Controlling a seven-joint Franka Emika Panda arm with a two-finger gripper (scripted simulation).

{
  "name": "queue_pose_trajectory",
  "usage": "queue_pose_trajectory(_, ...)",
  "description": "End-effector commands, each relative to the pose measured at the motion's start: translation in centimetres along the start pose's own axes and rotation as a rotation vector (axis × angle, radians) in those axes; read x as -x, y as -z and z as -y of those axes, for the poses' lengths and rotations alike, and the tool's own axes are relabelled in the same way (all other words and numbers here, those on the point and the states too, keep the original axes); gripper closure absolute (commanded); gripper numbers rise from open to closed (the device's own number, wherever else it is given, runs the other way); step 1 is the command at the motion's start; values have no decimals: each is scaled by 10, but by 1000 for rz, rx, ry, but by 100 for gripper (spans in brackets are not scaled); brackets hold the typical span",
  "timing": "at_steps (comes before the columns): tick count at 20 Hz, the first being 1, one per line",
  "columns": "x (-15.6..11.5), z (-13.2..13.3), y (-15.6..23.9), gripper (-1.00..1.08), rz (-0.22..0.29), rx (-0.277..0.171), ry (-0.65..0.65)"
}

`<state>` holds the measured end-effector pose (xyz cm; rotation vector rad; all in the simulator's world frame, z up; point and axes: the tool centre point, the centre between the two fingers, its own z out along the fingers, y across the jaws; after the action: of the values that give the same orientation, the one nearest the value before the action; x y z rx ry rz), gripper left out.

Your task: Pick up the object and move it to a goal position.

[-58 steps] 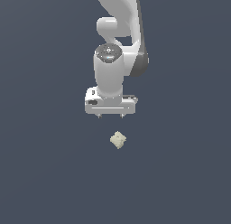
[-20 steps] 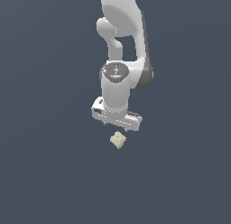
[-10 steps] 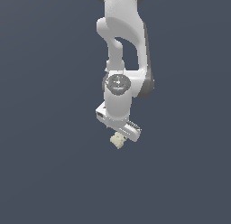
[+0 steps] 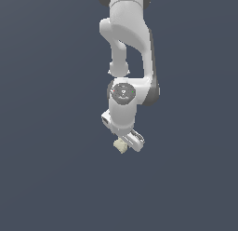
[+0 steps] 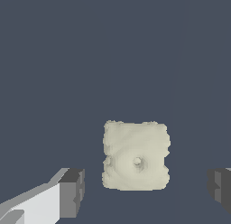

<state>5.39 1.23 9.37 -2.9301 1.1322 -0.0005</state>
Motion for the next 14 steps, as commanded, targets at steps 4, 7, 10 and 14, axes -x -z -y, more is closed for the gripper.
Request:
queue_pose_trajectory(4, 0, 1, -3, -92, 0, 0, -24)
queue_pose_trajectory(7, 0, 1, -4, -92, 0, 1, -19)
queue_pose_trajectory(10, 0, 1, -12, -92, 0, 1, -20)
queue_pose_trajectory(14, 0, 0, -32, -92, 0, 1, -22)
